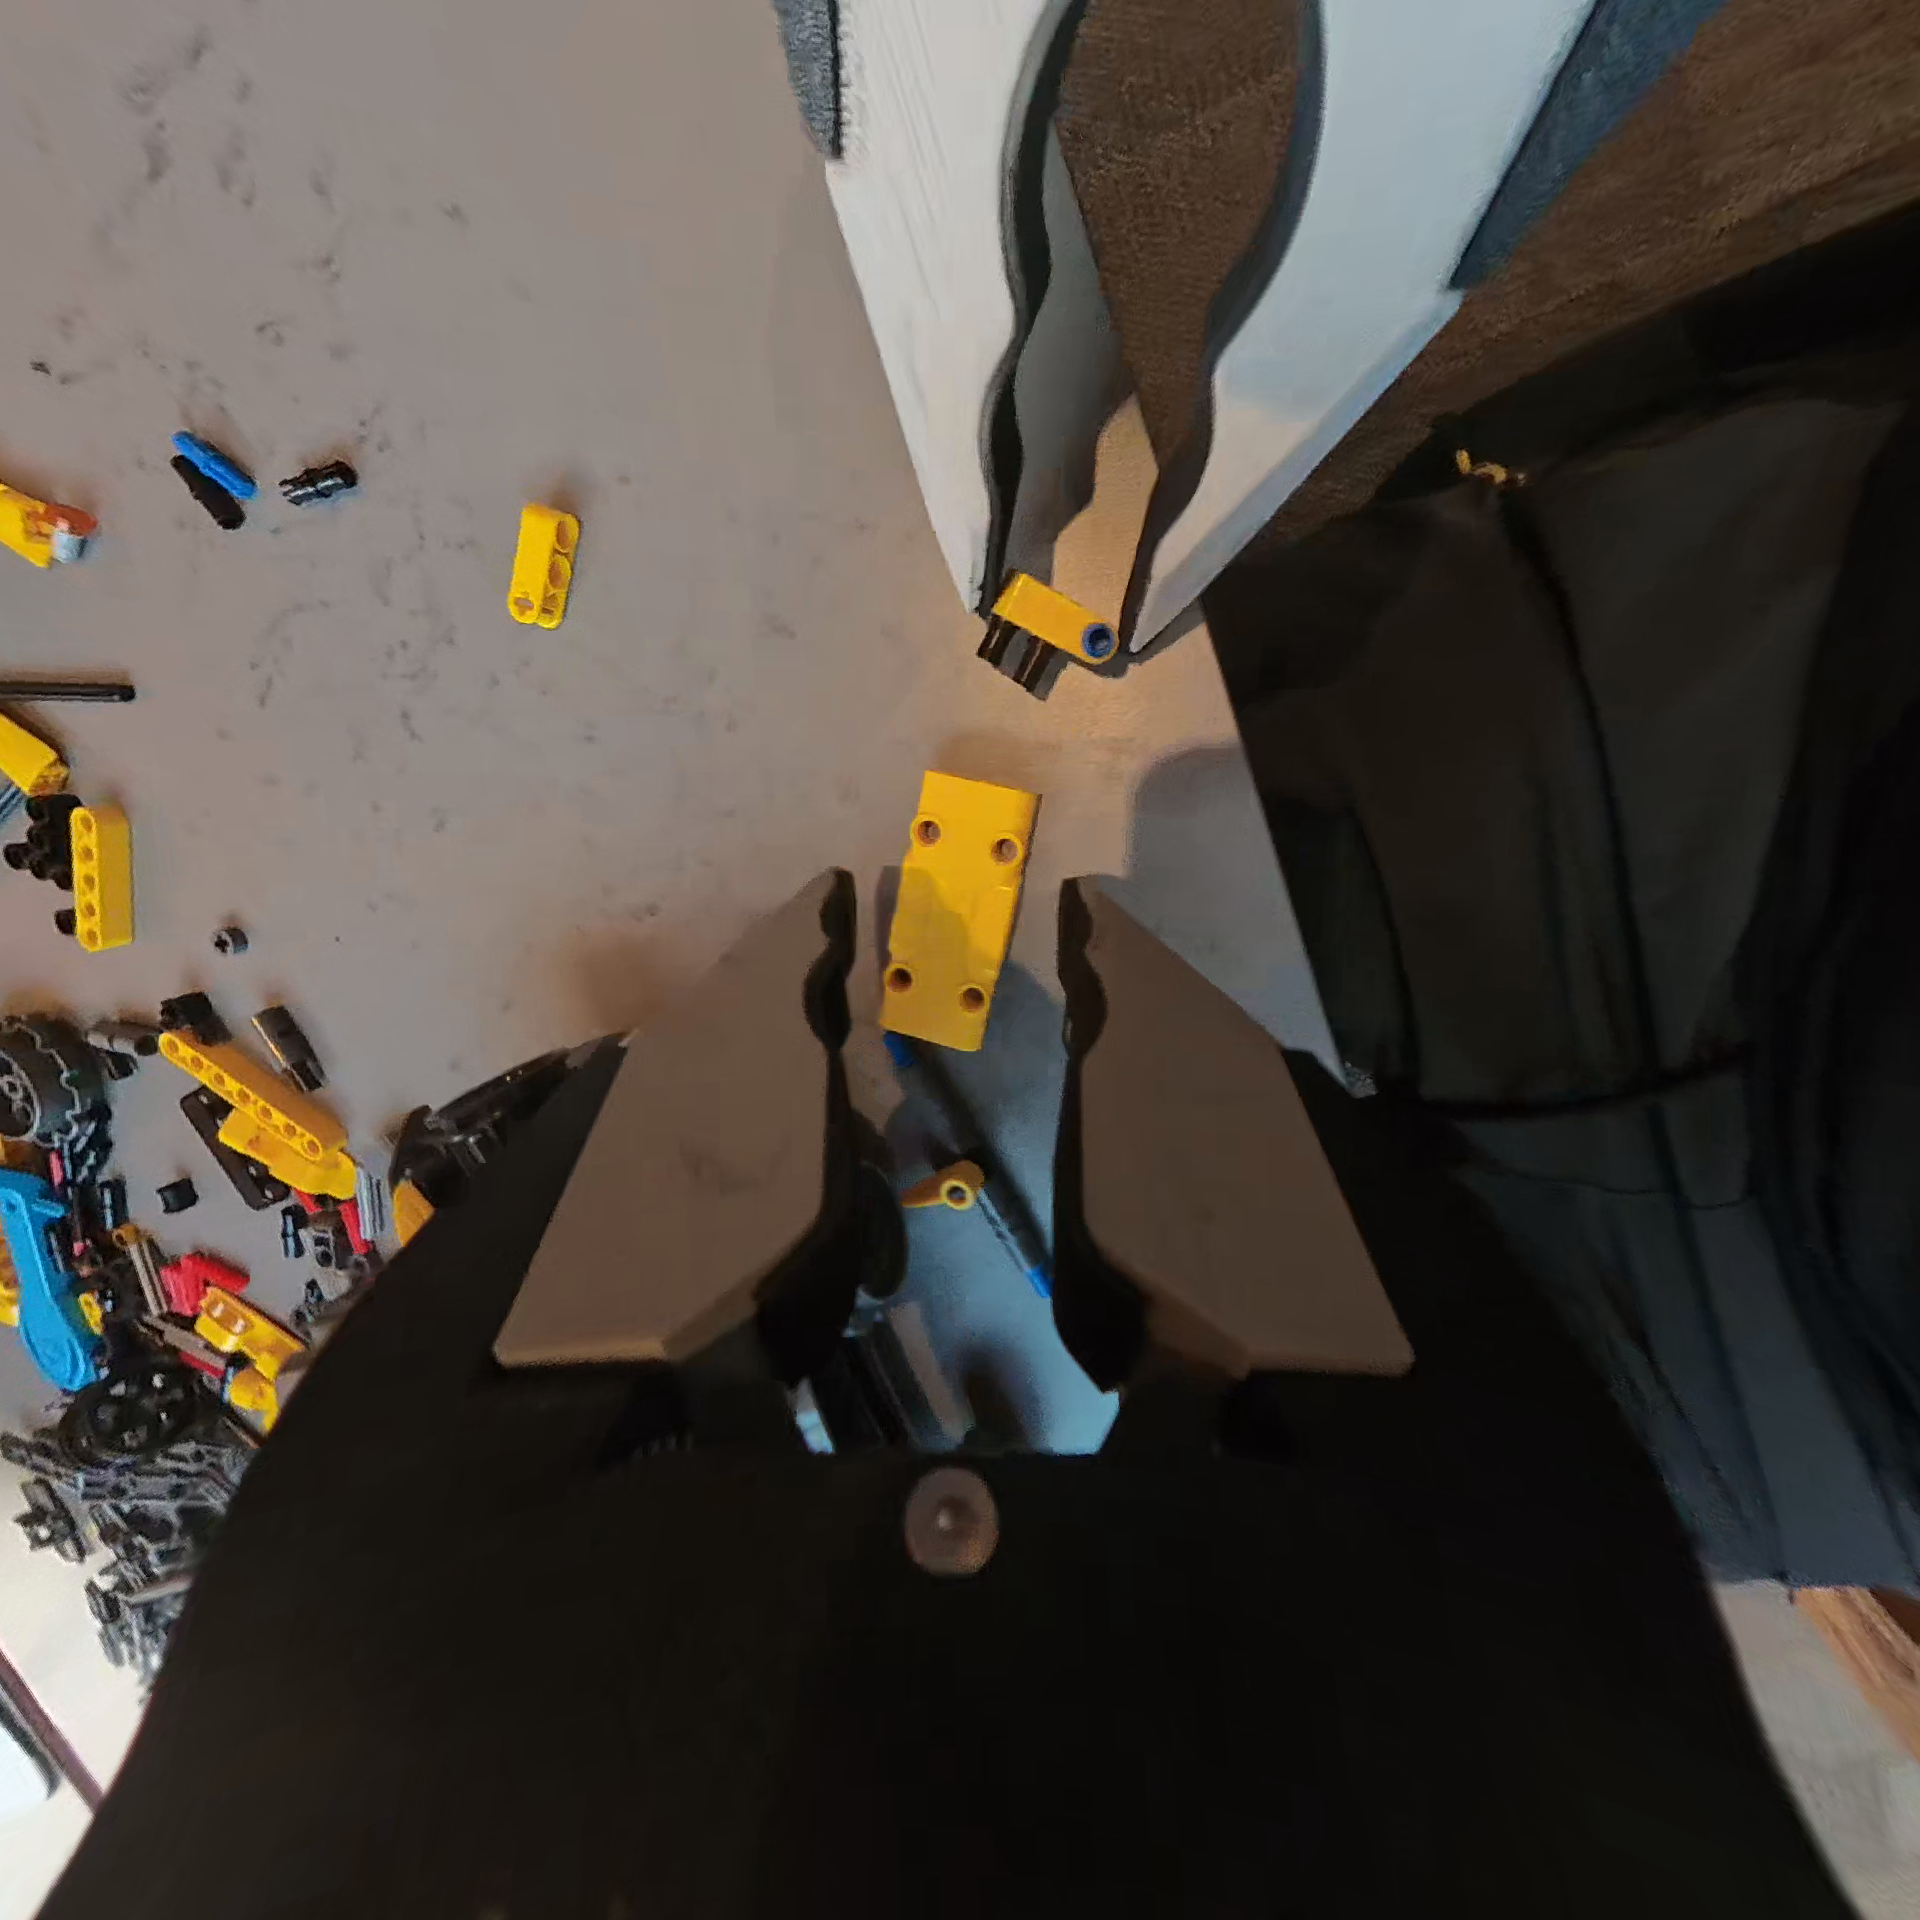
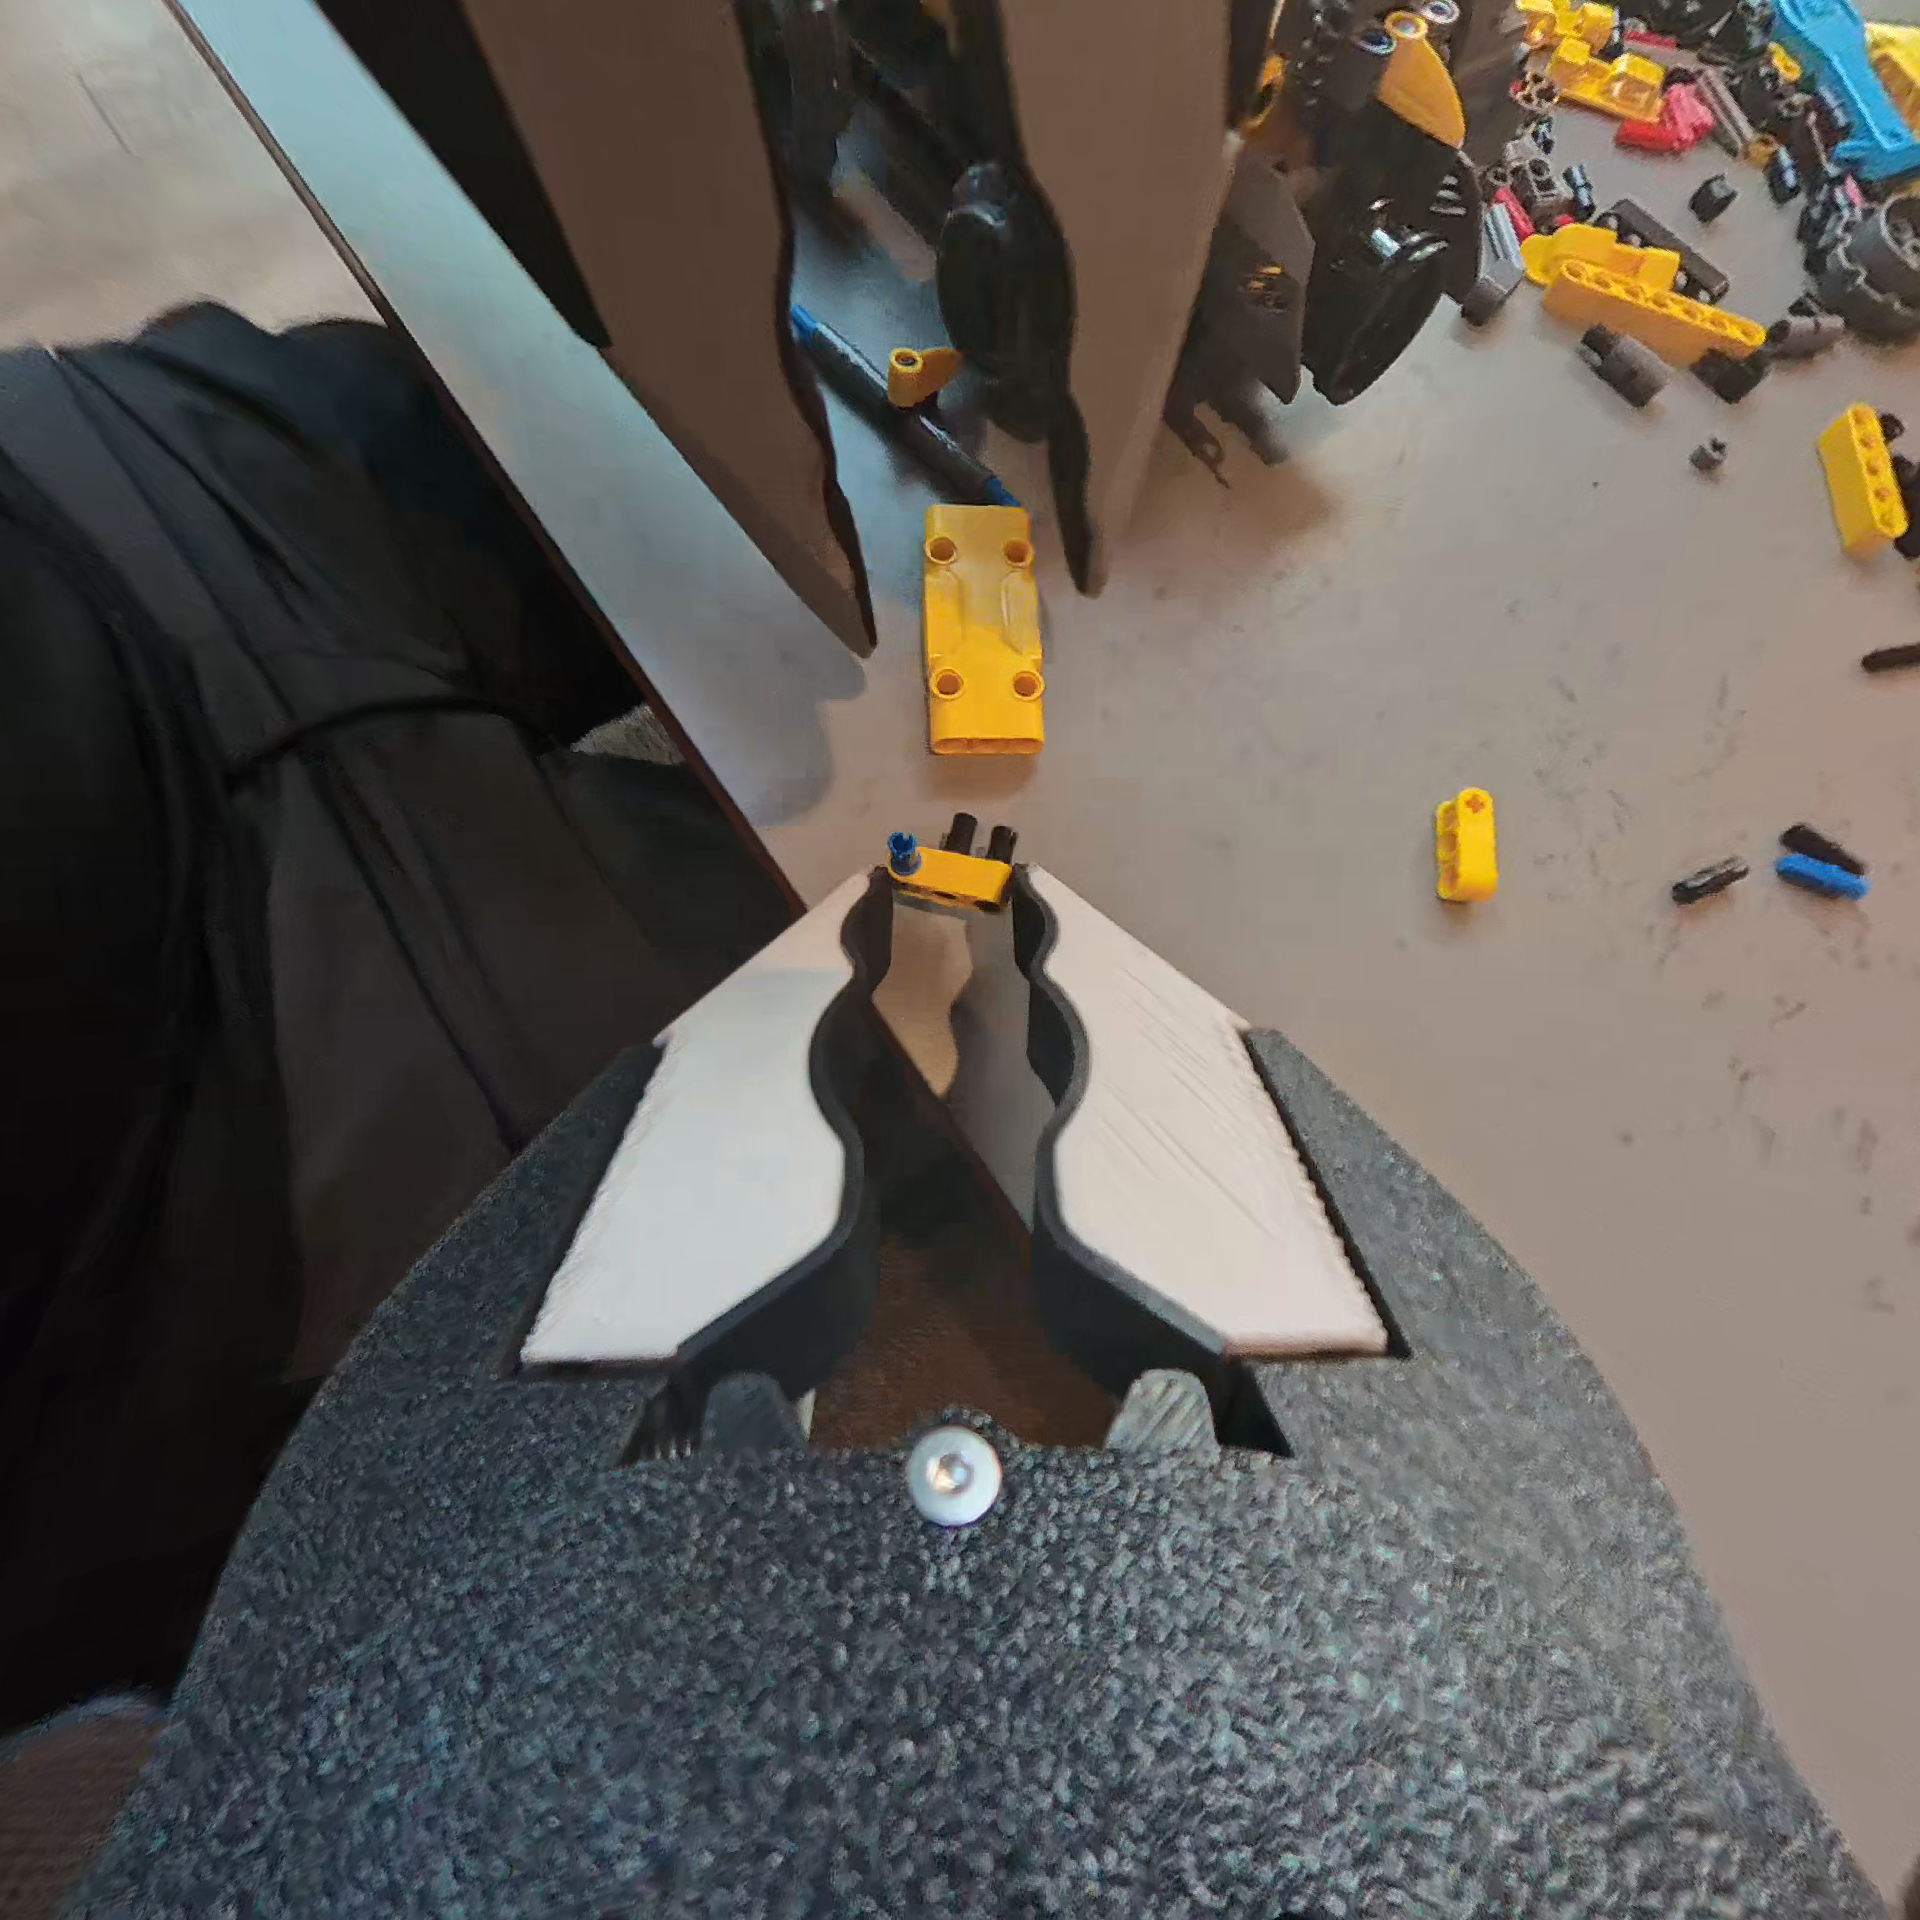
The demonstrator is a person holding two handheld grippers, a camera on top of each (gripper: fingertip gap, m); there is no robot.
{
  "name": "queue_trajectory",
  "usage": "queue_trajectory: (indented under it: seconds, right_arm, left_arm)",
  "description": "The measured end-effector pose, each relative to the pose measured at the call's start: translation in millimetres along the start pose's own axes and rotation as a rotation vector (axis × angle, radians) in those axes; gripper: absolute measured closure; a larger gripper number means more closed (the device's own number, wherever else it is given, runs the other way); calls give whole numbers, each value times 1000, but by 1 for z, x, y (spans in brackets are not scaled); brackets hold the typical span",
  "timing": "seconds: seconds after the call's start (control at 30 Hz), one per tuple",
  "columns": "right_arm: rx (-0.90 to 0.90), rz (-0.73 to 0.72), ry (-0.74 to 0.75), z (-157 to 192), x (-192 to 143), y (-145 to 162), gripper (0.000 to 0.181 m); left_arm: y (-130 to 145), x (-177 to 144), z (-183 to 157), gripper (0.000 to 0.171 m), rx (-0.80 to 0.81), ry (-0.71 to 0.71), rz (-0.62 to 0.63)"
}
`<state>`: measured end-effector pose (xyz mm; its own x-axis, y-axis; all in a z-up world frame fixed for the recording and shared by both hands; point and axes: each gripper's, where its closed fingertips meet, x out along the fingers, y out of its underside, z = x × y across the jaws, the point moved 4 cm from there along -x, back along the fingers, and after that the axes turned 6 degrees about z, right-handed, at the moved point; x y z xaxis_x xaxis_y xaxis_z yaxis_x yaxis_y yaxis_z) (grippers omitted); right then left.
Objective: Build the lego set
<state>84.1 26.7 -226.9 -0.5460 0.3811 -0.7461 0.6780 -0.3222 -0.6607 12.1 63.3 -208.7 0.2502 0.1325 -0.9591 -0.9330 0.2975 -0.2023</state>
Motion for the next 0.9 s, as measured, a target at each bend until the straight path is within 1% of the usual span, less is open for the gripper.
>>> queue_trajectory:
  seconds: [0.07,0.1,0.13,0.2,0.3,0.4,0.5,0.63,0.73,0.77,0.8,0.87,0.9]
  right_arm:
    - [-41,37,-26,-4,3,0,158]
    - [-44,56,-54,-5,5,0,158]
    - [-44,70,-87,-6,7,-1,158]
    - [-48,75,-131,-6,10,-4,158]
    - [-57,79,-168,-7,11,-4,156]
    - [-36,64,-173,-9,11,-3,153]
    - [-16,40,-172,-8,11,-1,152]
    - [47,31,-150,-5,9,0,144]
    - [92,19,-128,-1,10,-1,137]
    - [105,19,-118,-1,10,-1,138]
    - [120,20,-101,-2,10,-1,142]
    - [143,16,-87,-3,10,-1,154]
    - [144,12,-84,-3,11,-1,157]
  left_arm:
    - [2,8,4,133,24,25,31]
    - [4,13,5,137,28,40,54]
    - [3,16,4,141,22,71,50]
    - [0,17,-1,148,-7,143,34]
    - [1,17,-2,148,-82,172,42]
    - [2,17,-4,148,-167,151,42]
    - [2,17,-6,148,-260,125,9]
    - [1,17,-7,148,-279,108,-32]
    - [3,17,-3,136,-273,78,-42]
    - [4,17,-3,137,-258,77,-48]
    - [3,17,-3,139,-246,86,-55]
    - [3,17,-6,148,-233,120,-68]
    - [2,17,-8,149,-224,129,-78]
